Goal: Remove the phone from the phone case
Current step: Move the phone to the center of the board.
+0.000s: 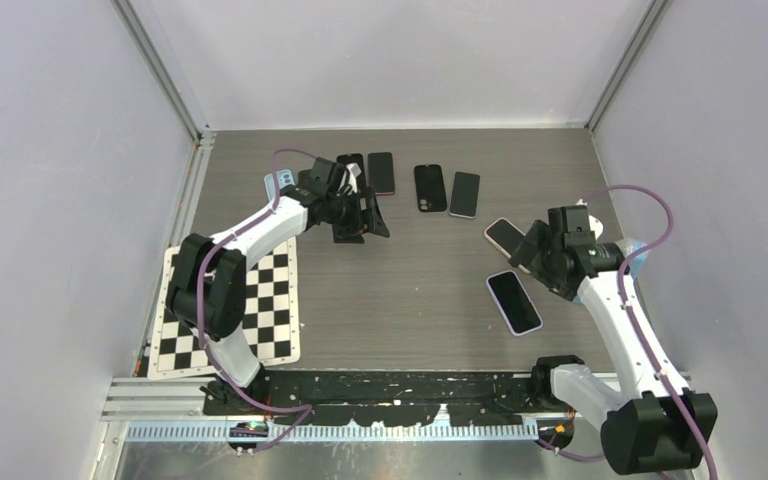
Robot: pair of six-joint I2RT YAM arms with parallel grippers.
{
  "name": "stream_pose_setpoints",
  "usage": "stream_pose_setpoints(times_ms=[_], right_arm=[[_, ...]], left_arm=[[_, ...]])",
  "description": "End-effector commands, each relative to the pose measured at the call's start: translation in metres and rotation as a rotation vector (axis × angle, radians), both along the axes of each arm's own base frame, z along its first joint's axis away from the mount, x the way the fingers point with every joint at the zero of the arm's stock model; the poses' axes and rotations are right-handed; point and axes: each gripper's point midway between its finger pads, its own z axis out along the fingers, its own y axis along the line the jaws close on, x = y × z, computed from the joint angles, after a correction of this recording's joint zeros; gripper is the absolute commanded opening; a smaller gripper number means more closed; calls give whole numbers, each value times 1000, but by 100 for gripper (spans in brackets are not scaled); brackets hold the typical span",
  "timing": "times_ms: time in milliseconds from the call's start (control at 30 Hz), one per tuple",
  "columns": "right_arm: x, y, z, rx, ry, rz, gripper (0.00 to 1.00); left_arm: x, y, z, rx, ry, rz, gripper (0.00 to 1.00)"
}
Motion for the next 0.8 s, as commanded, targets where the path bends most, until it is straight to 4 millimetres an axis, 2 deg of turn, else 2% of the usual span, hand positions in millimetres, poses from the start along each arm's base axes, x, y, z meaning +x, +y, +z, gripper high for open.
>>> stream_pose_setpoints(times_ms=[0, 133, 267, 300, 467, 567, 600, 767], right_arm=[[-3, -7, 5, 25, -21, -63, 100], [13, -5, -7, 113, -29, -109, 100], [28, -14, -41, 133, -8, -134, 100], [26, -16, -50, 126, 24, -134, 100], [36, -22, -58, 73, 26, -78, 100], [35, -20, -74, 86, 67, -61, 100], [36, -13, -82, 124, 88, -49, 100], [24, -2, -109, 183, 161, -55, 100]], left_arm=[[10, 6, 18, -20, -94, 0, 73], [11, 7, 17, -31, -83, -2, 73], [14, 7, 19, -35, -87, 2, 72], [15, 8, 20, -36, -88, 6, 72], [17, 11, 17, -34, -86, 7, 72], [19, 11, 14, -43, -74, 12, 73], [20, 11, 13, -47, -71, 14, 73], [26, 11, 12, -63, -63, 20, 72]])
